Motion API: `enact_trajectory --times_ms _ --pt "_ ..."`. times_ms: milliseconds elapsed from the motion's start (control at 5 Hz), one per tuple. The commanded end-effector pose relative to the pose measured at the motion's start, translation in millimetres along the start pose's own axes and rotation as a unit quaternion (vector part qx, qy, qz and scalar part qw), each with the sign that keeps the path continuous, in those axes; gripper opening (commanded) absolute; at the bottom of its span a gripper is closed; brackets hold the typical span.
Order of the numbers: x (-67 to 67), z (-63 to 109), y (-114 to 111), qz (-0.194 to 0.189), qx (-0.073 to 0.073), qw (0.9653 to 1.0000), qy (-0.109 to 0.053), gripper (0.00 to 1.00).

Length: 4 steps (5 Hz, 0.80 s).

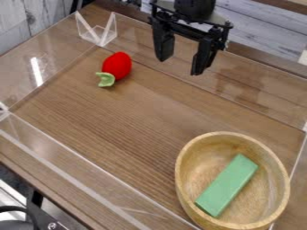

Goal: Remove the green block from the brown bowl and put it on the table

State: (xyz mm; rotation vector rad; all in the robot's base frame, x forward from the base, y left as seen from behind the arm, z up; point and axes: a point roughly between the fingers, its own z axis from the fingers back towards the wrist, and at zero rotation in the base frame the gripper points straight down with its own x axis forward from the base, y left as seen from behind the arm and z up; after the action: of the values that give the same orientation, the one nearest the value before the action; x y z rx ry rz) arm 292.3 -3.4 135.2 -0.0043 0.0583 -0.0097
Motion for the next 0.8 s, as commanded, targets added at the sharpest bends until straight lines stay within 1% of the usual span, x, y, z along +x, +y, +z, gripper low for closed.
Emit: enact_trajectory --times_ms 0,200,400,600 --pt "0.0 -0.2 -1.9 0.010 -0.004 0.9998 0.015 1.00" --pt "-3.1 -16.3 -33.6 0.002 -0.009 0.9997 0.023 1.00" --pt "-18.5 -21.9 -68.2 -0.058 -0.009 0.9979 0.027 1.00" --pt "-32.6 -25.5 -100.3 -0.121 -0.009 0.9923 0.027 1.00"
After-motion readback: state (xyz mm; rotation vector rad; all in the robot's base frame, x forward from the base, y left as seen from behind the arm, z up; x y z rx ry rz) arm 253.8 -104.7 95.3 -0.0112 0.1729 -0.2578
